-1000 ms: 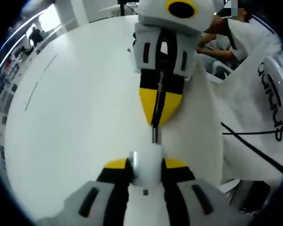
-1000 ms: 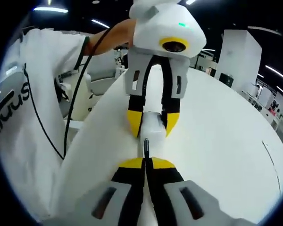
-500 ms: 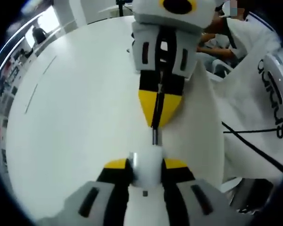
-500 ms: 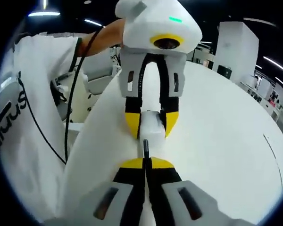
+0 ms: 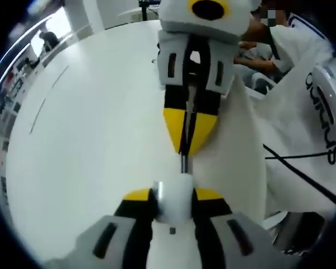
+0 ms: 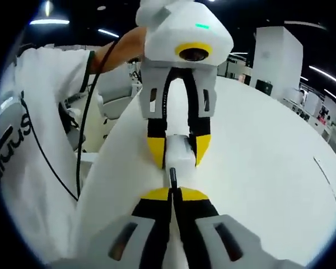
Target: Plug the desk Type‑C cable into the charger adapter.
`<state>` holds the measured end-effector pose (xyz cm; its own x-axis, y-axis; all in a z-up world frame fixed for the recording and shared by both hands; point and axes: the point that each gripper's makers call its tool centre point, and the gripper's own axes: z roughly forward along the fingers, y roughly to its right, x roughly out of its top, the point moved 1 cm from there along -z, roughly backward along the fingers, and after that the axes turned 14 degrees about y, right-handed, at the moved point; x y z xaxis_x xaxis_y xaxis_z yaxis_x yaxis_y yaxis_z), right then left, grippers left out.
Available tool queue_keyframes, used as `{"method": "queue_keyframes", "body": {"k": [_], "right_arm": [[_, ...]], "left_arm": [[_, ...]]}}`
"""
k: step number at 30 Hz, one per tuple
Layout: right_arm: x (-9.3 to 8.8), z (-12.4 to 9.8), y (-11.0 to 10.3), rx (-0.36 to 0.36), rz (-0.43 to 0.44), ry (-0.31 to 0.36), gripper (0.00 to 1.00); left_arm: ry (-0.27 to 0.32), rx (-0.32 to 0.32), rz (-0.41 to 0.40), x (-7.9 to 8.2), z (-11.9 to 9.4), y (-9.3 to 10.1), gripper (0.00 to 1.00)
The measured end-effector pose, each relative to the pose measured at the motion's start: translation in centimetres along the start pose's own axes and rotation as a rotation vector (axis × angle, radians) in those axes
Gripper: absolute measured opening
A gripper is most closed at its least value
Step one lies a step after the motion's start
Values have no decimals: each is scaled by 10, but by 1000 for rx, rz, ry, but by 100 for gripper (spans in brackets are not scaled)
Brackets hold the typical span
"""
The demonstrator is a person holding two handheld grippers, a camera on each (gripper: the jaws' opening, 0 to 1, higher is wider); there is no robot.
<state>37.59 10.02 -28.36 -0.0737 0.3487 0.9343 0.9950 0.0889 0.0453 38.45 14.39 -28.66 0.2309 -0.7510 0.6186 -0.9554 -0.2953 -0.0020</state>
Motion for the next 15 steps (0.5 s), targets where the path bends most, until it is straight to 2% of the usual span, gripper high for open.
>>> {"method": "queue_keyframes", "body": {"k": [1, 2, 4, 6, 8, 9, 11, 13, 15], "right_arm": [[2, 1, 1, 1, -36, 23, 4], [2, 0, 2, 5, -35, 32, 6], [5, 2, -3, 10, -25, 52, 15], [7, 0, -5, -10, -47, 60, 14], [11, -9, -2, -17, -45, 85, 12], [18, -16, 3, -49, -49, 123, 12], [23, -33, 9, -94, -66, 146, 12], [25, -47, 15, -126, -95, 139, 12], [14, -79, 24, -189, -174, 55, 12]], "left_arm": [[6, 4, -17, 0, 0, -1, 25], [5, 3, -18, 0, 0, -1, 25], [6, -7, 34, 1, -1, -1, 25], [24, 1, 22, 5, -5, -1, 26], [67, 23, 21, 14, -11, -5, 29], [68, 25, 17, 16, -16, -5, 28], [85, 31, 20, 18, -20, -4, 28], [90, 33, 22, 18, -21, -3, 29], [82, 33, 28, 12, -19, 1, 29]]}}
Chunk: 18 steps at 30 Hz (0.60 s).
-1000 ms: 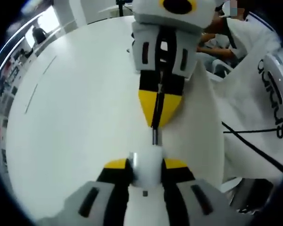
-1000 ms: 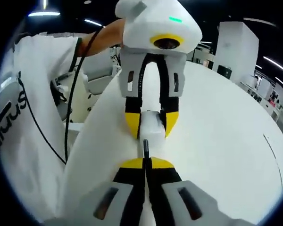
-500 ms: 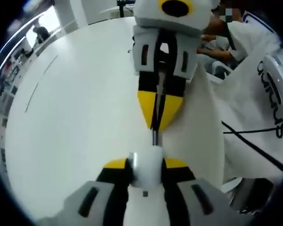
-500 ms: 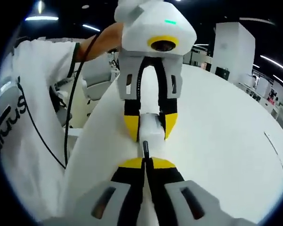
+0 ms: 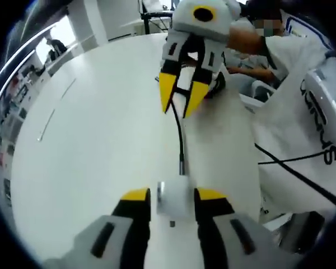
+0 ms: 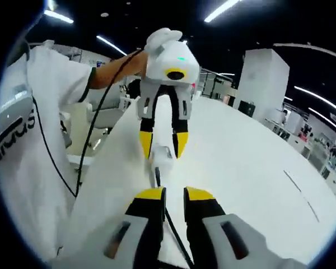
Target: Plug the desk Type‑C cable into the charger adapter.
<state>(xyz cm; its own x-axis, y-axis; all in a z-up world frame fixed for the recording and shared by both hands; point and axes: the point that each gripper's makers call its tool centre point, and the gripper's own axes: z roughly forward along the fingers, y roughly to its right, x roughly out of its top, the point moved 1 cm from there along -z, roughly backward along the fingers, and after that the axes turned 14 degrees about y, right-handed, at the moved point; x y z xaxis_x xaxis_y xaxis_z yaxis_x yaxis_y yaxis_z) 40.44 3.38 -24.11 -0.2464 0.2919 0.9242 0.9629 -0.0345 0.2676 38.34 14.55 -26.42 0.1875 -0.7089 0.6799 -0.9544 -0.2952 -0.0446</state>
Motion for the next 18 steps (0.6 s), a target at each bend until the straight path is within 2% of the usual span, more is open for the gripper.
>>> {"method": "queue_keyframes", "body": {"k": [1, 4, 7, 10, 14, 16, 18], "right_arm": [[-6, -12, 6, -24, -16, -28, 12], [-19, -47, 17, -92, 16, -85, 12], [-39, -90, 27, -174, 65, -177, 12], [-64, -122, 29, -222, 131, -280, 14], [-89, -143, 31, -264, 162, -354, 16], [-93, -146, 32, -266, 173, -355, 19], [-94, -145, 33, -281, 234, -338, 21]], "left_arm": [[-3, 0, 2, -2, 0, 1, 29], [-13, 3, -1, -8, 3, 4, 29], [-15, 8, -2, -9, 3, 2, 29], [-16, 17, 4, -8, 3, 0, 29], [-38, 20, 27, -10, 4, -1, 29], [-43, 16, 30, -11, 5, -1, 28], [-50, 8, 28, -12, 7, 1, 28]]}}
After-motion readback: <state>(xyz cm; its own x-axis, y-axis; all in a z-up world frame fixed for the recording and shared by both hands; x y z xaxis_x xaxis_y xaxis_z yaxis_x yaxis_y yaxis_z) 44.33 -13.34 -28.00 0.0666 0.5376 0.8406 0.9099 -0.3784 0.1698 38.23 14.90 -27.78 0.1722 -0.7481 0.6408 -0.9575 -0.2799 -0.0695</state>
